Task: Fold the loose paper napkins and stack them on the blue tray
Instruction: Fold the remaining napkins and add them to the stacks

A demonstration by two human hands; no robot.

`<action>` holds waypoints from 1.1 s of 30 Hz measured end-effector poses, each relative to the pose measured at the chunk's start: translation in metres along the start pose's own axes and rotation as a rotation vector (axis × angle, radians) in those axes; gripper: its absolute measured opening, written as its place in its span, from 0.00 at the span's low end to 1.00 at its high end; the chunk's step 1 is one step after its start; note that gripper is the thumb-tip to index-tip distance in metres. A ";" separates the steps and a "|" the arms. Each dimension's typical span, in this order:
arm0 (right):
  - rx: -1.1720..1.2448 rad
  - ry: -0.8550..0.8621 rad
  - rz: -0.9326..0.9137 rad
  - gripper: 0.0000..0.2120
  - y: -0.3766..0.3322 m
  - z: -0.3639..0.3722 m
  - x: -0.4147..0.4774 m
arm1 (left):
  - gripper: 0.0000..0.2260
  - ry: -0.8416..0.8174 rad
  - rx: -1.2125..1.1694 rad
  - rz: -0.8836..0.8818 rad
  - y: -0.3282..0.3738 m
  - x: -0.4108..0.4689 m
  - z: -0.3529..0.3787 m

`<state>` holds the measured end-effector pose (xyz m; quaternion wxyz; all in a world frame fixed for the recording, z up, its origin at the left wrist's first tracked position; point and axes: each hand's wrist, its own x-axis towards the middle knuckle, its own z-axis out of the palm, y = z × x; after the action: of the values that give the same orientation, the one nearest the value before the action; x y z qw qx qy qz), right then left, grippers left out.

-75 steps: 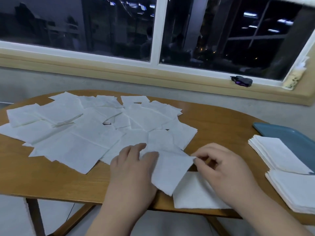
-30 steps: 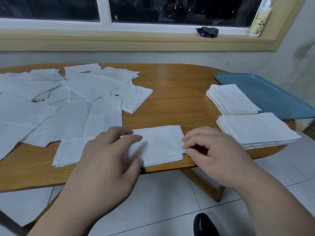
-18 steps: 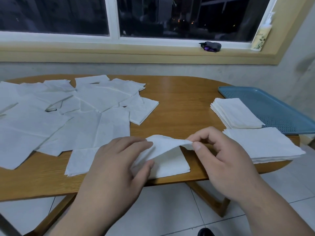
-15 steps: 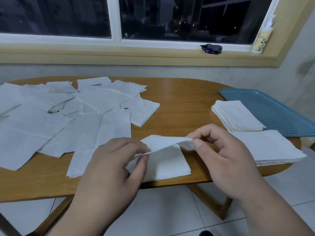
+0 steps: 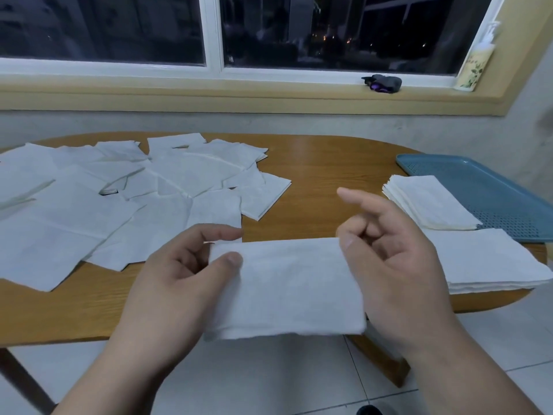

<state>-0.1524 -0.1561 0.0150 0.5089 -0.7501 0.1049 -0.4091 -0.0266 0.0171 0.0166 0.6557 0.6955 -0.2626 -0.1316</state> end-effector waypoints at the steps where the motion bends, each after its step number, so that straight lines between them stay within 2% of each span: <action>1: 0.024 0.008 0.015 0.22 0.001 0.000 0.001 | 0.08 0.000 -0.022 -0.014 -0.001 0.001 -0.001; 4: -0.053 -0.159 0.033 0.18 0.004 -0.001 0.002 | 0.10 0.032 0.000 0.000 -0.005 0.003 -0.002; 6: -0.155 -0.287 0.061 0.23 0.010 -0.003 0.001 | 0.11 0.070 0.028 0.011 -0.006 0.005 -0.001; 9: -0.252 -0.318 0.064 0.26 0.017 -0.004 0.001 | 0.12 0.109 0.058 0.023 -0.011 0.008 0.001; 13: -0.294 -0.334 0.039 0.20 0.020 -0.005 0.003 | 0.11 0.150 0.043 0.010 -0.015 0.011 0.003; 17: -0.339 -0.428 0.052 0.21 0.025 -0.005 0.002 | 0.11 0.143 0.023 0.009 -0.016 0.011 0.004; 21: -0.380 -0.467 0.040 0.15 0.025 -0.005 0.001 | 0.12 0.152 -0.002 0.017 -0.015 0.011 0.003; 24: -0.382 -0.406 0.030 0.13 0.025 -0.005 0.001 | 0.12 0.147 0.011 0.026 -0.013 0.010 0.001; 27: -0.257 -0.273 0.050 0.11 0.024 -0.005 0.002 | 0.12 0.121 0.053 0.019 -0.014 0.009 -0.002; 33: -0.142 -0.111 0.171 0.16 0.022 -0.004 0.007 | 0.09 0.018 0.266 0.003 -0.016 0.009 -0.004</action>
<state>-0.1452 -0.1735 0.0002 0.4927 -0.7940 0.1689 -0.3135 -0.0135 0.0155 0.0030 0.5604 0.7770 -0.2728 -0.0884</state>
